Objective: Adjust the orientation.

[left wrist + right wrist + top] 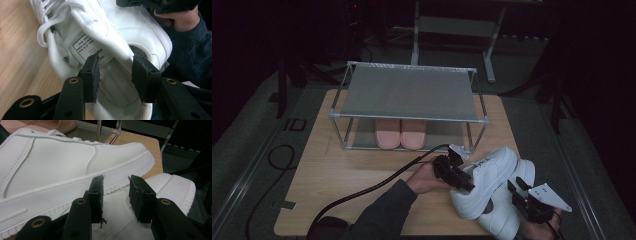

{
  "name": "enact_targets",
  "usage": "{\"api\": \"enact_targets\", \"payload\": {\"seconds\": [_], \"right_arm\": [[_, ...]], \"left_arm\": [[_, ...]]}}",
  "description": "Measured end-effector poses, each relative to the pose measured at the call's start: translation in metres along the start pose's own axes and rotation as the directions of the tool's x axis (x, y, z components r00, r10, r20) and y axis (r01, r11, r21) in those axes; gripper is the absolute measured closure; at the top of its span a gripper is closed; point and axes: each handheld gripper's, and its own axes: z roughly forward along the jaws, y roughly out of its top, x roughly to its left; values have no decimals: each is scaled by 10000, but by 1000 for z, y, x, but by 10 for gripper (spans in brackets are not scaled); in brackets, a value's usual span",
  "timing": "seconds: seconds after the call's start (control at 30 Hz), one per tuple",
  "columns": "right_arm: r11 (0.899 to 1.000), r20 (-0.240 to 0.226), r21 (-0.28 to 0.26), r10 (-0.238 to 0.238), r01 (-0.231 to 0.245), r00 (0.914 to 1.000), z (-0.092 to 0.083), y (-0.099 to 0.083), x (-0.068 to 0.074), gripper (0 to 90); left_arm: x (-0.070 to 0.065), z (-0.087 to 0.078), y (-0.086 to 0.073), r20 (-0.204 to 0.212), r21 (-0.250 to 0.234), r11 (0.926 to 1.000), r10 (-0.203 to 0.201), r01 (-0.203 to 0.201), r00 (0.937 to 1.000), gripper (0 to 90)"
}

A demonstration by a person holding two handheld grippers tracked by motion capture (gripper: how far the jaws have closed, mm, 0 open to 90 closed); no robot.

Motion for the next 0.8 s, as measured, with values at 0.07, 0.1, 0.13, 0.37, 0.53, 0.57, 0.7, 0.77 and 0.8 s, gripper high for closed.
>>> {"api": "enact_targets", "payload": {"seconds": [0.07,0.1,0.13,0.37,0.53,0.57,0.7,0.77,0.8], "right_arm": [[10000,9,9,-5,5,10000,0,0,0,636],[10000,11,10,-9,9,10000,0,0,0,636],[10000,8,7,-2,2,10000,0,0,0,636],[10000,-8,-3,-6,6,10000,0,0,0,636],[10000,-9,11,-20,20,10000,0,0,0,636],[10000,-4,14,-23,23,10000,0,0,0,636],[10000,-33,4,-49,49,10000,0,0,0,636],[10000,-39,12,-50,50,10000,1,0,0,636],[10000,-59,15,-48,48,10000,1,0,0,636]], "left_arm": [[1,0,1,44,-49,10000,-73,73,10000,565],[1,0,2,48,-82,9999,-118,118,9999,562],[2,0,3,53,-50,9999,-93,93,9999,556],[0,8,11,-40,28,10000,-78,78,10000,517],[0,16,15,75,25,9997,-257,257,9996,534],[0,17,15,105,-1,9994,-333,333,9994,570],[1,15,17,44,-104,9992,-387,387,9992,684],[1,13,17,-56,-81,9991,-418,417,9991,706],[2,12,17,-78,-75,9991,-420,420,9991,728]]}}
